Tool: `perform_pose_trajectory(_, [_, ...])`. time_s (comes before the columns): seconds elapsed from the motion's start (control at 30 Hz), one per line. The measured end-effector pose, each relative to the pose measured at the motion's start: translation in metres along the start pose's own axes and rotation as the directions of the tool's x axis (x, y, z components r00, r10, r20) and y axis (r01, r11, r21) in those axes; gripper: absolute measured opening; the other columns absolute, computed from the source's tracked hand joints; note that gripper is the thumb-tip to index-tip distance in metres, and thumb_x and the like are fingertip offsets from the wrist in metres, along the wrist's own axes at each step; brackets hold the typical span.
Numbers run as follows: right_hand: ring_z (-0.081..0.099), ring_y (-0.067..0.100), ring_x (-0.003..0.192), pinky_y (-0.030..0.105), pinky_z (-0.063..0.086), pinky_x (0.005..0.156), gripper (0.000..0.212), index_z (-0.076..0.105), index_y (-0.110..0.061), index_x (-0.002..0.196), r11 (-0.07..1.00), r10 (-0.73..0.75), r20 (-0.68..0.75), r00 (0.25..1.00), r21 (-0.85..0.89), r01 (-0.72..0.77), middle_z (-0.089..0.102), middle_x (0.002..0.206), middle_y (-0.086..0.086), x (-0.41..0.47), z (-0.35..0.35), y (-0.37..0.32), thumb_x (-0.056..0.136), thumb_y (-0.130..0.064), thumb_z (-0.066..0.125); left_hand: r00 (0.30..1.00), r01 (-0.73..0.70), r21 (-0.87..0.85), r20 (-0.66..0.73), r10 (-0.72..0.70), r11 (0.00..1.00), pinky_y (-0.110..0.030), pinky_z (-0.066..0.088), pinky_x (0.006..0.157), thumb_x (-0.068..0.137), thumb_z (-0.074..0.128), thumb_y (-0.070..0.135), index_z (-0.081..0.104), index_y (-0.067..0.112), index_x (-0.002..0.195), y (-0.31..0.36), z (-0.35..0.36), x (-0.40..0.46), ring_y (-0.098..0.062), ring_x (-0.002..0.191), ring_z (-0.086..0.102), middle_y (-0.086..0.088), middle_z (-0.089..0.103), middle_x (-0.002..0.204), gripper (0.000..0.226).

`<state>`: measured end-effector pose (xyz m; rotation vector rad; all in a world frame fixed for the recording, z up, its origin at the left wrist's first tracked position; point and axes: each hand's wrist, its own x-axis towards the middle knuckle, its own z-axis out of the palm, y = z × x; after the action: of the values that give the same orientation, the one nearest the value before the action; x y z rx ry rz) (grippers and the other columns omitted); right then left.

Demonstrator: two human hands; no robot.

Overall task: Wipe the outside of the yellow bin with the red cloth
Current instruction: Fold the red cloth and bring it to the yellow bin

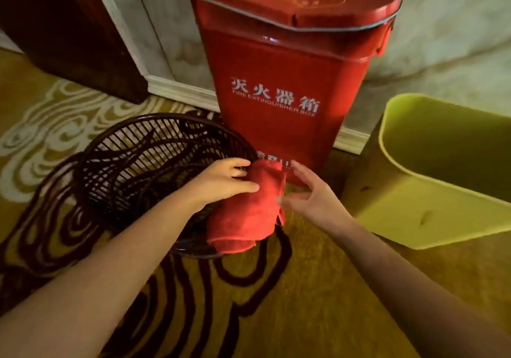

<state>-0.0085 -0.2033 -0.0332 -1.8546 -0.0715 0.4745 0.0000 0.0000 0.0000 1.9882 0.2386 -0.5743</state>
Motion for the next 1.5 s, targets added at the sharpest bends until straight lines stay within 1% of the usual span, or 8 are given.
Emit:
perform_pose_trajectory(0.2, [0.052, 0.011, 0.121, 0.033, 0.043, 0.103, 0.075, 0.046, -0.022, 0.132, 0.993, -0.026, -0.073, 0.997, 0.113, 0.034, 0.057, 0.129, -0.001, 0.020, 0.033, 0.021, 0.066, -0.022, 0.081, 0.993, -0.101, 0.036, -0.050, 0.103, 0.994, -0.008, 0.046, 0.065, 0.065, 0.076, 0.012, 0.047, 0.018, 0.127, -0.023, 0.011, 0.010, 0.004, 0.083, 0.056, -0.003, 0.056, 0.117, 0.068])
perform_pose_trajectory(0.43, [0.068, 0.026, 0.083, 0.047, 0.056, 0.081, 0.042, 0.058, -0.024, 0.102, 0.983, 0.038, -0.170, 0.985, 0.181, -0.007, 0.071, 0.089, 0.009, 0.030, 0.038, 0.021, 0.066, -0.014, 0.079, 0.983, -0.070, 0.001, -0.168, 0.070, 0.998, -0.008, 0.045, 0.058, 0.063, 0.077, 0.011, 0.065, 0.024, 0.095, -0.023, 0.008, 0.008, -0.001, 0.081, 0.062, 0.003, 0.068, 0.095, 0.037])
perform_pose_trajectory(0.57, [0.065, 0.011, 0.055, 0.029, 0.053, 0.053, 0.039, 0.057, -0.031, 0.091, 0.965, -0.001, -0.169, 0.986, 0.260, 0.045, 0.068, 0.056, -0.007, 0.023, 0.028, 0.017, 0.068, -0.006, 0.077, 0.964, -0.088, -0.018, -0.255, 0.080, 0.996, -0.014, 0.046, 0.063, 0.061, 0.078, 0.011, 0.067, 0.024, 0.085, -0.025, 0.012, 0.000, -0.006, 0.080, 0.065, 0.004, 0.071, 0.088, 0.030])
perform_pose_trajectory(0.8, [0.070, 0.017, 0.080, 0.031, 0.057, 0.072, 0.055, 0.059, -0.009, 0.117, 0.782, 0.121, 0.091, 0.988, 0.605, -0.152, 0.075, 0.092, 0.006, -0.007, -0.002, 0.011, 0.065, -0.015, 0.076, 0.950, -0.225, -0.043, -0.230, 0.210, 0.973, -0.005, 0.044, 0.053, 0.060, 0.077, 0.010, 0.067, 0.029, 0.075, 0.009, 0.024, -0.018, 0.006, 0.066, 0.065, 0.010, 0.070, 0.081, 0.027])
perform_pose_trajectory(0.93, [0.071, 0.013, 0.068, 0.026, 0.058, 0.064, 0.032, 0.075, -0.011, 0.084, 0.785, 0.116, 0.236, 0.965, 0.573, -0.234, 0.076, 0.078, 0.004, -0.029, -0.035, 0.012, 0.057, -0.028, 0.074, 0.930, -0.326, -0.067, -0.200, 0.307, 0.943, -0.002, 0.042, 0.054, 0.060, 0.076, 0.009, 0.066, 0.029, 0.076, 0.035, 0.050, -0.027, 0.009, 0.065, 0.063, 0.007, 0.069, 0.081, 0.028])
perform_pose_trajectory(1.17, [0.068, 0.009, 0.060, 0.020, 0.056, 0.058, 0.014, 0.069, -0.015, 0.082, 0.865, 0.088, -0.115, 0.990, 0.502, -0.019, 0.075, 0.070, -0.002, -0.081, -0.090, 0.032, 0.071, -0.006, 0.071, 0.865, -0.486, 0.011, -0.135, 0.483, 0.874, -0.008, 0.048, 0.069, 0.061, 0.077, 0.007, 0.058, 0.034, 0.076, 0.054, 0.131, -0.024, -0.002, 0.071, 0.063, 0.008, 0.064, 0.081, 0.036])
perform_pose_trajectory(1.33, [0.069, 0.015, 0.063, 0.028, 0.058, 0.061, 0.028, 0.066, -0.018, 0.090, 0.966, 0.024, -0.289, 0.957, 0.255, 0.052, 0.073, 0.077, 0.005, -0.114, -0.102, 0.034, 0.071, 0.002, 0.070, 0.808, -0.552, 0.029, 0.268, 0.525, 0.833, -0.015, 0.036, 0.099, 0.063, 0.078, 0.020, 0.030, 0.042, 0.129, 0.047, 0.155, -0.020, 0.002, 0.125, 0.038, 0.009, 0.039, 0.138, 0.085])
perform_pose_trajectory(1.5, [0.070, 0.019, 0.068, 0.046, 0.057, 0.073, 0.036, 0.053, -0.022, 0.092, 0.995, -0.053, -0.326, 0.944, -0.094, 0.023, 0.075, 0.076, 0.000, -0.131, -0.110, 0.026, 0.065, -0.014, 0.076, 0.766, -0.569, 0.031, 0.383, 0.516, 0.821, -0.012, 0.045, 0.080, 0.064, 0.077, 0.017, 0.056, 0.025, 0.114, 0.058, 0.171, -0.011, 0.011, 0.091, 0.058, 0.011, 0.064, 0.105, 0.055])
